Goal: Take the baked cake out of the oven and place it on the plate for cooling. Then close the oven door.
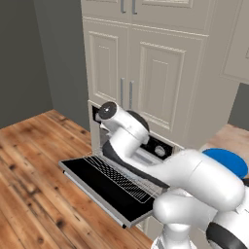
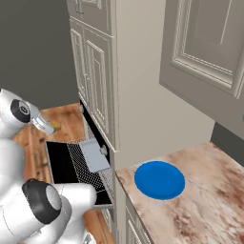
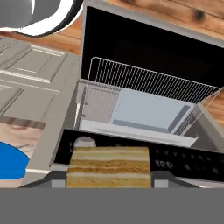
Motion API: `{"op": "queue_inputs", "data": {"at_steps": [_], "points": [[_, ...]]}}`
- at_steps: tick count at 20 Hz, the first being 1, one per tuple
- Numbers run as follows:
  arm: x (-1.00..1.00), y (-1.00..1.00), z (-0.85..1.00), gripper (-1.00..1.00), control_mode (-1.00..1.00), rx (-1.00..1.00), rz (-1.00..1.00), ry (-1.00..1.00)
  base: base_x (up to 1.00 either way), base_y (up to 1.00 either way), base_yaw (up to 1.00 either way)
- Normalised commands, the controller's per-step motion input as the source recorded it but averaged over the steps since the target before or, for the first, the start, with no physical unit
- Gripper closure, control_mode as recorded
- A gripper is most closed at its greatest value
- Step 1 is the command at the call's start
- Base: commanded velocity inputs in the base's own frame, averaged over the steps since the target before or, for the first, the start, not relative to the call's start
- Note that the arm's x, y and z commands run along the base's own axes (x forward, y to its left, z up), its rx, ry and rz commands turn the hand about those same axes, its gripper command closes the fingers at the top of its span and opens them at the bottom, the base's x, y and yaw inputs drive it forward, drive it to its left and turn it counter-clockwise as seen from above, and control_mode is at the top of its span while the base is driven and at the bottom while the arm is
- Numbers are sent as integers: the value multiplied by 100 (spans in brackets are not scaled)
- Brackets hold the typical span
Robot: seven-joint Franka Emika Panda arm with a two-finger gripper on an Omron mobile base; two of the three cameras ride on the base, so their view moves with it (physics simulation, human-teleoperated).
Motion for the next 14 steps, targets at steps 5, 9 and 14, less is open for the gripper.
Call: {"op": "queue_inputs", "data": {"at_steps": [5, 9, 14], "points": [[-92, -84, 27, 100, -100, 0, -18, 0, 0, 0, 0], [-70, -100, 14, 100, -100, 0, -20, 0, 0, 0, 0], [-58, -100, 3, 100, -100, 0, -17, 0, 0, 0, 0]]}}
